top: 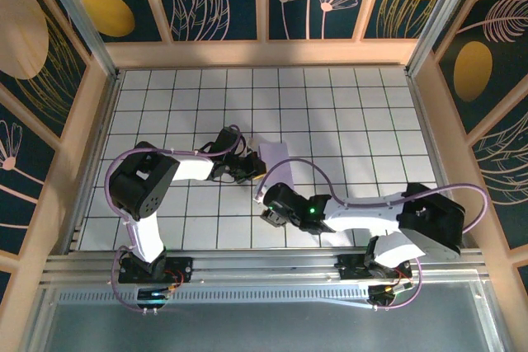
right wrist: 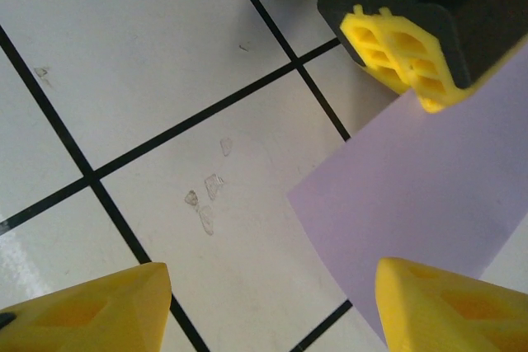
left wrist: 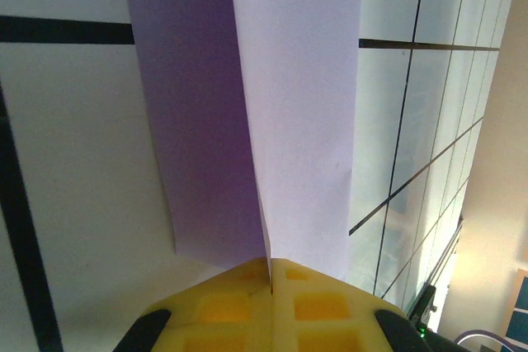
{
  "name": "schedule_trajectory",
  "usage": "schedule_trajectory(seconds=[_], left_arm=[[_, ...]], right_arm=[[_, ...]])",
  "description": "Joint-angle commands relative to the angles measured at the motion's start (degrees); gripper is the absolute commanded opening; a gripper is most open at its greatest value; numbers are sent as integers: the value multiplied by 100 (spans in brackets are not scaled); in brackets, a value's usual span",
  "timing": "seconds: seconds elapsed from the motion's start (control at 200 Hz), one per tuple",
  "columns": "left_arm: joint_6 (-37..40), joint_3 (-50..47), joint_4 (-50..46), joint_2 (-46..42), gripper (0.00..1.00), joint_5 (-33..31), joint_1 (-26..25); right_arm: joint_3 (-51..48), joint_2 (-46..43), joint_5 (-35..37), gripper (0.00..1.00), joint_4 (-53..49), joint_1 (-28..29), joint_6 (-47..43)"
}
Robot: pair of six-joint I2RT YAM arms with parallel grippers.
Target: Fold a paper plane with a square sheet of paper (fold left side to right side)
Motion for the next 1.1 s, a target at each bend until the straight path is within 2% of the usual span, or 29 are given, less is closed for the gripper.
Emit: schedule_trajectory(seconds=[0.0, 0.205, 0.495, 0.596, 0.751, 0.821, 0.976, 1.096], left_arm=[[94, -41, -43, 56, 0, 148, -14], [116, -42, -76, 36, 0, 152, -14], [154, -39, -139, 51, 0, 134, -12], [163, -37, -159, 59, 0, 132, -14], [166, -35, -175, 39, 0, 126, -14], [196, -25, -191, 3, 4, 116, -14], [396, 45, -487, -209, 15, -76, 2], [473, -5, -618, -559, 34, -299, 92]], right_arm=[[143, 242, 380, 67, 380, 39, -348], [269, 675, 556, 63, 744, -68, -557], [328, 915, 576, 48, 999, -228, -644], [328, 889, 527, 37, 977, -245, -644], [345, 858, 376, 10, 782, -248, -632], [345, 815, 293, 0, 695, -263, -587], [354, 683, -186, 0, 495, -365, -420], [380, 564, -803, 0, 286, -554, -210]])
